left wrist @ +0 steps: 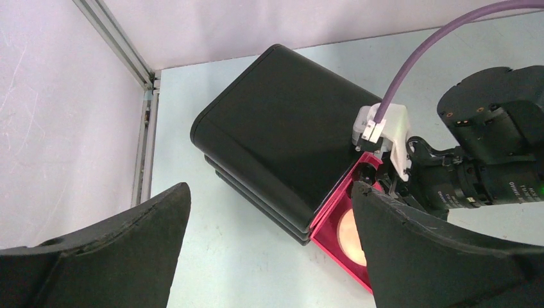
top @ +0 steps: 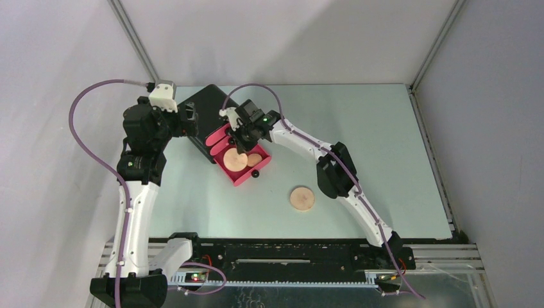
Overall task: Organize the makeup
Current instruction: Place the makeup tool in the drawer.
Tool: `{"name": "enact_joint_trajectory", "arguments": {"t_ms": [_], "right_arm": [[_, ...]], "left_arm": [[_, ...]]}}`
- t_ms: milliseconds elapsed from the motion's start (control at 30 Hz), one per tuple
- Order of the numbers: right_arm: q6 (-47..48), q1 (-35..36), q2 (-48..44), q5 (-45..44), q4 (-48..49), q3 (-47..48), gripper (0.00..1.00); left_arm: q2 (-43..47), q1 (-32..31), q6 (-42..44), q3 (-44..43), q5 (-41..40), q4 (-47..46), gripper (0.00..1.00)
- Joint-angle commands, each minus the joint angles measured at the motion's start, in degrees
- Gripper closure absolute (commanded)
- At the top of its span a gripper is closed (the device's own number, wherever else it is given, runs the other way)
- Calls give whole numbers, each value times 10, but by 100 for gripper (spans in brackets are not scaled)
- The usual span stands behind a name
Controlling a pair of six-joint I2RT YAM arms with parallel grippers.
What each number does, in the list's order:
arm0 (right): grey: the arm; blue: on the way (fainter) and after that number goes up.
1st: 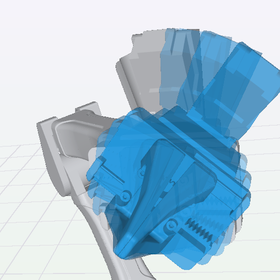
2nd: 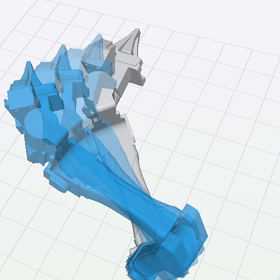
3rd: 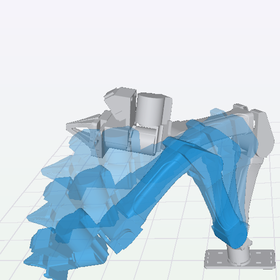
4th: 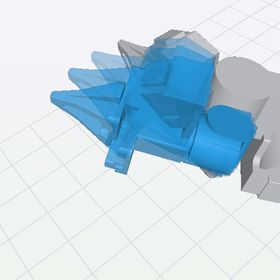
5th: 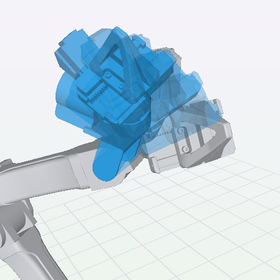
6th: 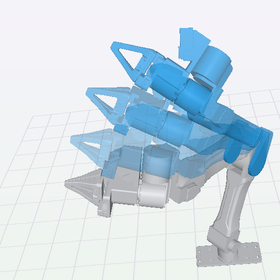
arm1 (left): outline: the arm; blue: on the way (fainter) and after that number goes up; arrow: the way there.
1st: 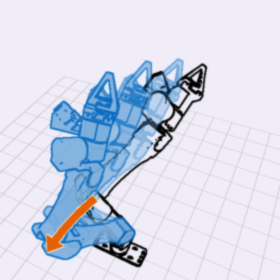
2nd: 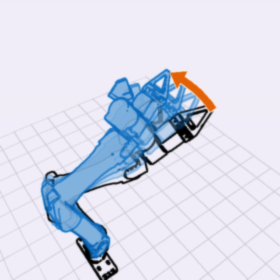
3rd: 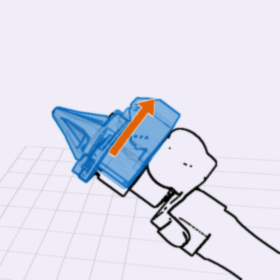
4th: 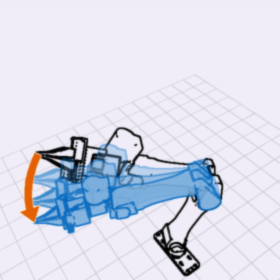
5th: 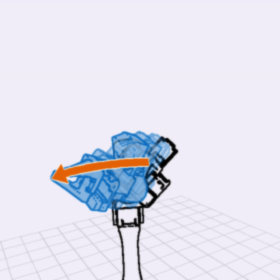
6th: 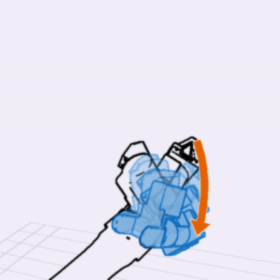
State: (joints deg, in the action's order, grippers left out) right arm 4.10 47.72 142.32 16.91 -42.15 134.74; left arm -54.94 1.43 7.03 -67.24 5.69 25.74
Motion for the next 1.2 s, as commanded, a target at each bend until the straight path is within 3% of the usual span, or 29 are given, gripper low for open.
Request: {"name": "enact_joint_trajectory", "arguments": {"t_ms": [0, 867, 1000, 1167], "right_arm": [[-8, 4, 10, -13, 33, 25, 98], [-19, 5, 36, 0, 46, 48, 96], [-19, 4, 45, 4, 40, 65, 85], [-19, 0, 35, 8, 33, 67, 63]], "left_arm": [[11, 7, 2, 12, 0, -17, 0], [14, 9, 3, 13, 2, -15, 0], [15, 9, 2, 13, 2, -15, 0], [15, 9, 3, 14, 4, -15, 0]]}}
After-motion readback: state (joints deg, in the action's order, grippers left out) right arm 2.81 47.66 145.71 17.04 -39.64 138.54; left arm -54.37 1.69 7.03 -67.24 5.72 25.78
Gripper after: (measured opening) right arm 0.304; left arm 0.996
